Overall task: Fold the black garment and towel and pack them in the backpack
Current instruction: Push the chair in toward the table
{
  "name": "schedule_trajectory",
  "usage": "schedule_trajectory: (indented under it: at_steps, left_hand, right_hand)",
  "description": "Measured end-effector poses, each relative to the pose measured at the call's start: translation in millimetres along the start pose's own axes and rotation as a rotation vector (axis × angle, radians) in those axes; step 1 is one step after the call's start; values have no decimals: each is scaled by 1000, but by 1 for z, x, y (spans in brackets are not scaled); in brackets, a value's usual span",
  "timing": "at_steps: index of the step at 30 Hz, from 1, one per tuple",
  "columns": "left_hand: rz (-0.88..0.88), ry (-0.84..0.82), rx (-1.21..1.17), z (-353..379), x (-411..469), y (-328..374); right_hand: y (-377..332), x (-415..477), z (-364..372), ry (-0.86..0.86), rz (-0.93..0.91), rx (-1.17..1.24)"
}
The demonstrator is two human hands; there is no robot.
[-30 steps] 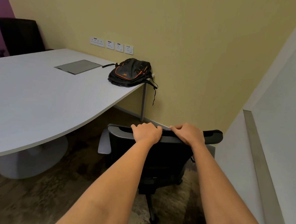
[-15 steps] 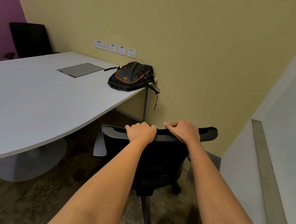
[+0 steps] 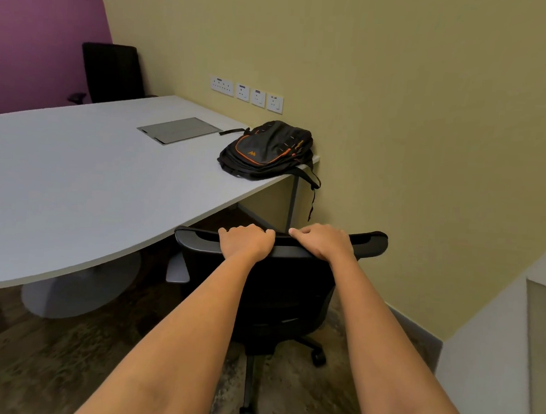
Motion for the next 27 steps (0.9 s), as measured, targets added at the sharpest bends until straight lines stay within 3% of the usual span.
schedule_trajectory:
  at_steps: [7,18,27]
  left_hand:
    - [-95,25,-17,6,38,36]
    - [-201,11,-18,7,107,65]
    - [-276,-8,-31,8,158,82]
  right_hand:
    - [27,53,-21,-16,-85,-4]
    - [47,142,-30,-177,-102,-70]
    - [54,211,-42,-134,-207,-93]
Point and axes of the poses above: each hand's wrist, its own x-axis towards the middle knuckle, its own z-axis out of the palm, y = z × x, the point moved 9 cm from there along x, towards the middle knuckle, and after that the axes turned 4 degrees about x, right-handed, at the moved point
